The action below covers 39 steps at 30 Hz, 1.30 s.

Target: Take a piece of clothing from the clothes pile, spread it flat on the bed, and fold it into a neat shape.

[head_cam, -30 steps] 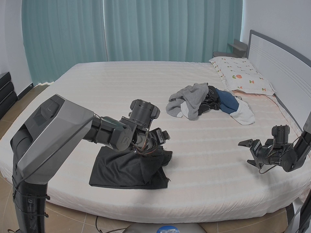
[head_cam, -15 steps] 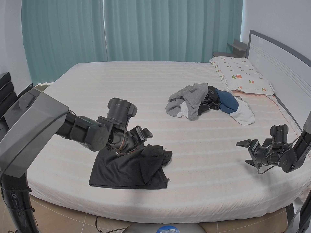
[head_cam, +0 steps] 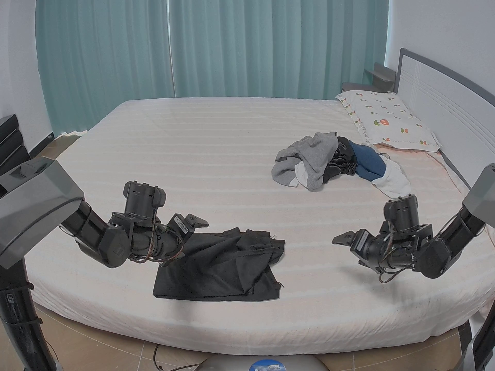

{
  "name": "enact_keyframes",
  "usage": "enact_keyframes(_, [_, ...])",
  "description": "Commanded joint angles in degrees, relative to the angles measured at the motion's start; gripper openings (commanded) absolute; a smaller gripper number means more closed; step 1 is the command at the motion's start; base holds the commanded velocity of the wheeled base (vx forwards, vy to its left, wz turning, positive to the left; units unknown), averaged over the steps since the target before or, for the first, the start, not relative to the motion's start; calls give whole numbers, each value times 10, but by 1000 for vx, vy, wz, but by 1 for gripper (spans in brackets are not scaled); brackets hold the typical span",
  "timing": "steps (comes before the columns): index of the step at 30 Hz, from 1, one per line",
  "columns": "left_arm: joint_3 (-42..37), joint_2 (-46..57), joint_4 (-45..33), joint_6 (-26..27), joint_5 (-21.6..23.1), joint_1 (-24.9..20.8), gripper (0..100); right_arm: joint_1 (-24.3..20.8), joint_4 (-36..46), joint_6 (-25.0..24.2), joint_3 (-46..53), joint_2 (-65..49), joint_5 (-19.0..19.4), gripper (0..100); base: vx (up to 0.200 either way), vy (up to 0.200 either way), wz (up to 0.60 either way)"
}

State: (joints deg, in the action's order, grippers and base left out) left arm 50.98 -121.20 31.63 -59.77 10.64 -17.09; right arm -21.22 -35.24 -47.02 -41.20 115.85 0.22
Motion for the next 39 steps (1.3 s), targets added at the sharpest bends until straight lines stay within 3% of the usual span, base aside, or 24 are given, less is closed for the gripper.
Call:
enact_keyframes(1, [-42,-18,33,-7,10,22,100,-66,25,36,-48,42,-46,100,0,200,0])
enact_keyframes(9, [-42,-40,35,-2,20,38,100,-109,28,115,-92,97,-130,100,0,200,0])
enact_keyframes(17, [-48,-38,40,-2,25,37,100,-125,77,141,-138,104,-148,100,0,200,0])
enact_keyframes(23, [-75,-42,101,-1,22,36,100,-116,95,202,-151,119,-205,100,0,0,0])
enact_keyframes(28, [-80,-43,113,-2,22,36,100,-111,99,225,-139,134,-235,100,0,0,0])
enact_keyframes(39, [-79,-43,113,-2,22,36,100,-62,98,233,-69,85,-237,100,0,0,0])
